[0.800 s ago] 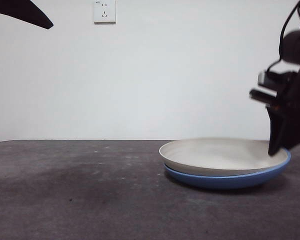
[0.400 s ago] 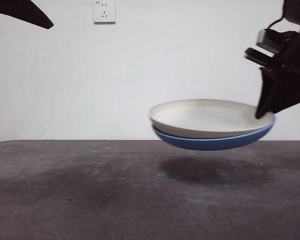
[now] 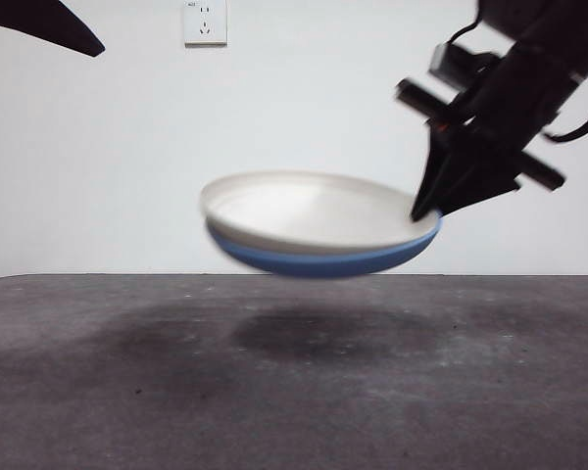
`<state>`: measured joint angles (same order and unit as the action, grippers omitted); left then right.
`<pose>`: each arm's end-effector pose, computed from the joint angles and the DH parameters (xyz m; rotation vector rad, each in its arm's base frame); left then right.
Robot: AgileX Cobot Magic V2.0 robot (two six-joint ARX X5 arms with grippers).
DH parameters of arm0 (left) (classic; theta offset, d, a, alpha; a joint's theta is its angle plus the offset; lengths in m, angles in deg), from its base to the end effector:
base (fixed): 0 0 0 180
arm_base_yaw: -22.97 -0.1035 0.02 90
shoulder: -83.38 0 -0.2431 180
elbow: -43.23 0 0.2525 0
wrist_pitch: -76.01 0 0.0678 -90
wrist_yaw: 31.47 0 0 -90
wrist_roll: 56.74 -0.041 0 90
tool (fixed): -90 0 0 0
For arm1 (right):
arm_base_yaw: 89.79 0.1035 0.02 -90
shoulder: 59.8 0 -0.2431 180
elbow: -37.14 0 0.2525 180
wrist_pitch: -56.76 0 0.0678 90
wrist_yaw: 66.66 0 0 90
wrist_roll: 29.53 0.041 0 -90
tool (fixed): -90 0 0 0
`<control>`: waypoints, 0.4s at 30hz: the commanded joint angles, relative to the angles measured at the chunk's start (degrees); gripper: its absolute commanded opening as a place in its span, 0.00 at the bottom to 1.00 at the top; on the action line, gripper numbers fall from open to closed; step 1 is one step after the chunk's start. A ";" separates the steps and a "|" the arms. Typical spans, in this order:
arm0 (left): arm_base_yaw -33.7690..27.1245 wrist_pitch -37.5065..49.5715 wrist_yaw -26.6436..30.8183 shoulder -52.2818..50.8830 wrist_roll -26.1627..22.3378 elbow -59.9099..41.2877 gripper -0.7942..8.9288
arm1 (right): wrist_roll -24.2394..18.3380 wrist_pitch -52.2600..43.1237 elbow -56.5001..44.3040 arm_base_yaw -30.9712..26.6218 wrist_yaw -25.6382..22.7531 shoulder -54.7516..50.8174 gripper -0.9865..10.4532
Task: Pick up the white plate, put it on the blue plate, put it on desk
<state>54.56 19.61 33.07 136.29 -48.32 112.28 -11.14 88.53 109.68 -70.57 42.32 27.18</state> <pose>0.1577 -0.1176 0.2999 -0.0897 0.7987 -0.8971 0.3029 0.1197 0.2064 0.2900 0.9146 0.4923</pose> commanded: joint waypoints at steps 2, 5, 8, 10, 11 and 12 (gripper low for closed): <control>0.42 0.46 -0.24 0.26 -0.46 0.52 0.40 | 5.11 -3.87 0.61 1.84 -0.20 3.82 0.09; 0.42 0.42 -0.24 0.26 -0.46 0.52 0.40 | 7.19 -6.43 0.66 2.75 -0.22 6.56 0.09; 0.42 0.42 -0.24 0.26 -0.46 0.52 0.40 | 8.17 -7.74 0.72 3.32 -0.92 9.25 0.09; 0.42 0.42 -0.24 0.26 -0.46 0.52 0.40 | 8.37 -7.96 0.79 3.52 -1.05 10.95 0.09; 0.42 0.42 -0.24 0.26 -0.46 0.52 0.40 | 8.66 -8.00 0.81 3.54 -1.05 11.69 0.09; 0.42 0.42 -0.24 0.26 -0.46 0.52 0.40 | 8.72 -8.04 0.81 3.54 -1.05 12.37 0.09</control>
<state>54.56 19.61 33.07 136.29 -48.32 112.28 -3.93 81.49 109.65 -67.44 41.08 38.48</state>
